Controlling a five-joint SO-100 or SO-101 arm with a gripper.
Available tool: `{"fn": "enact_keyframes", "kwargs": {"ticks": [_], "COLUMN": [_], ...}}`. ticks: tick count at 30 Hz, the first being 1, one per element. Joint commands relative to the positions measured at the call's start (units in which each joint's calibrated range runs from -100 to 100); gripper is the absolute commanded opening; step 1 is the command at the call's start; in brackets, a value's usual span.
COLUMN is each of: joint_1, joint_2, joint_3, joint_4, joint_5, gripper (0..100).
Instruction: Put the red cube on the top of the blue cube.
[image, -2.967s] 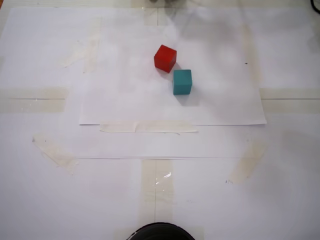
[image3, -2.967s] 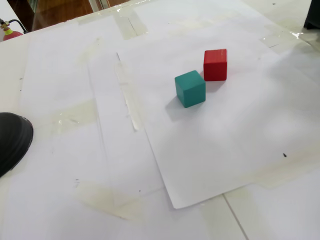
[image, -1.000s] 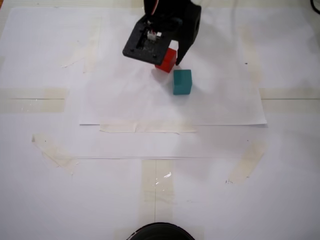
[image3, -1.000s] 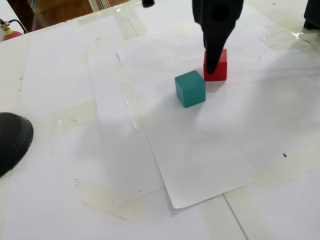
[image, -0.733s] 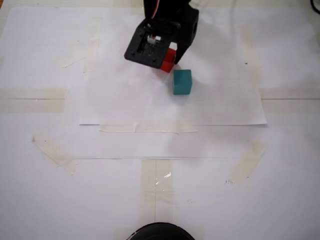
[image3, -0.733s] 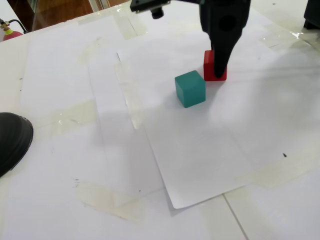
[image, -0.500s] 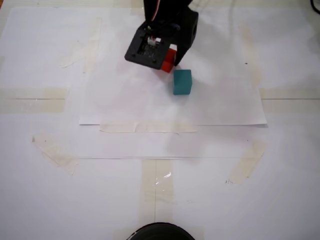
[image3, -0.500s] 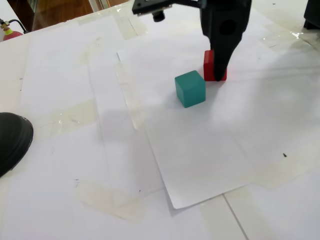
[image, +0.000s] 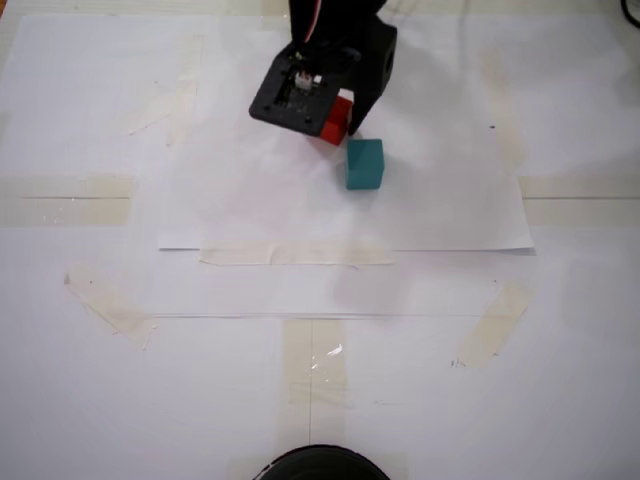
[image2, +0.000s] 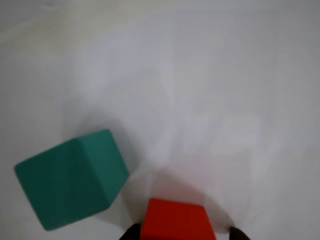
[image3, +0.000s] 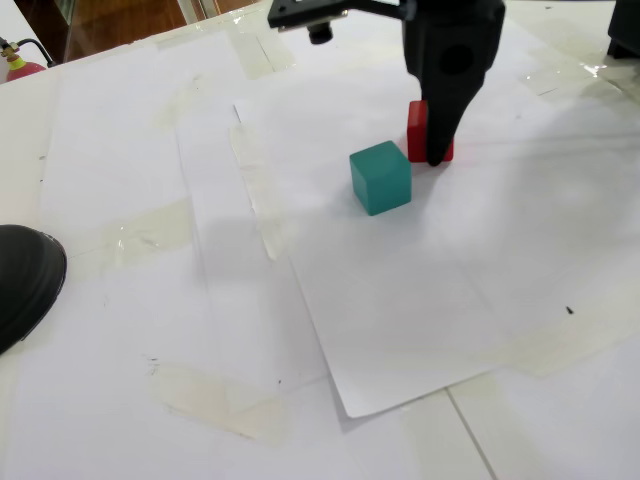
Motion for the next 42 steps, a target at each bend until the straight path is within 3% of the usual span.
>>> {"fn": "enact_keyframes", "kwargs": {"ticks": [1, 12, 28, 42], "joint_1": [-0.3, -0.4, -0.2, 3.2], "joint_2": [-2.6, -2.5, -4.3, -4.0], "joint_3": [0.6, 0.6, -0.4, -8.3], "joint_4": [-2.2, -2.2, 3.1, 13.2], "joint_5": [-0.6, 0.0, 1.2, 7.4], "gripper": [25, 17, 14, 13]}}
